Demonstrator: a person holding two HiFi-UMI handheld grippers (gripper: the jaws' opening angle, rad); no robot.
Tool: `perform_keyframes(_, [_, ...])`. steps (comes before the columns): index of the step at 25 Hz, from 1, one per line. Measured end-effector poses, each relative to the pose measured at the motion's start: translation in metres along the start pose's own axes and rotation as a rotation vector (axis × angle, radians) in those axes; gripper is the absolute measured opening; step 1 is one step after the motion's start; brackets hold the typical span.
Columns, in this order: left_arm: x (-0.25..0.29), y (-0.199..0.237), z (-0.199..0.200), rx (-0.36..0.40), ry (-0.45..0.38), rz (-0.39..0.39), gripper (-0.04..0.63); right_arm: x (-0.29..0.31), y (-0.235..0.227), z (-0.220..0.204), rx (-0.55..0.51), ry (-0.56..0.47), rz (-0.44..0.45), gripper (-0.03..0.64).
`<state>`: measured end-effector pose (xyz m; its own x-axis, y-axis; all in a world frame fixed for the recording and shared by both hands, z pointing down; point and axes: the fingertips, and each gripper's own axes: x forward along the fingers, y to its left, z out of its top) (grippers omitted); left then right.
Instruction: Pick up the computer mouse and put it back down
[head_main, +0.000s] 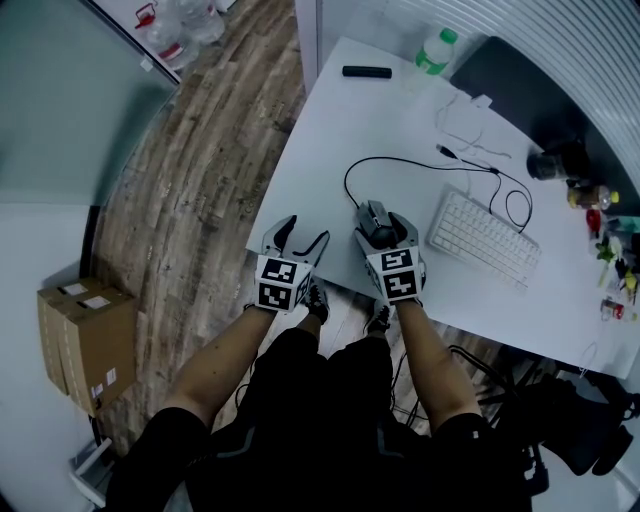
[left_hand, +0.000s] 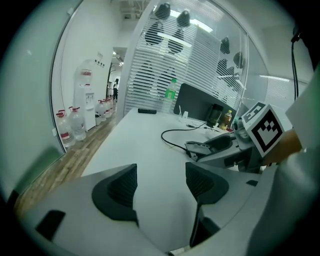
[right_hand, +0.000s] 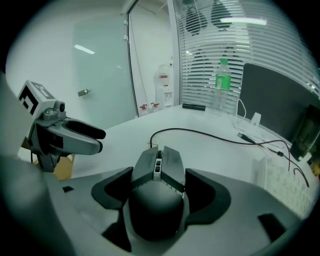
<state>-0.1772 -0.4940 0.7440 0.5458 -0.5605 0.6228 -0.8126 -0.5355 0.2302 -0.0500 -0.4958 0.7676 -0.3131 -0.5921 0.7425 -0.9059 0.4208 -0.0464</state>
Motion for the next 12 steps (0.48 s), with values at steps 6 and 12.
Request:
perform_keyframes(6, [-0.006, 0.005, 0.007, -0.013, -0.007, 0.007, 0.319, 0.001, 0.003, 0.002, 0.016, 0.018, 0.01, 0.296])
perform_keyframes(12, [-0.025, -0.001, 0.047, 0.007, -0.069, 0.004, 0.319, -0.026, 0.005, 0.031, 0.05, -0.039, 0.019, 0.295])
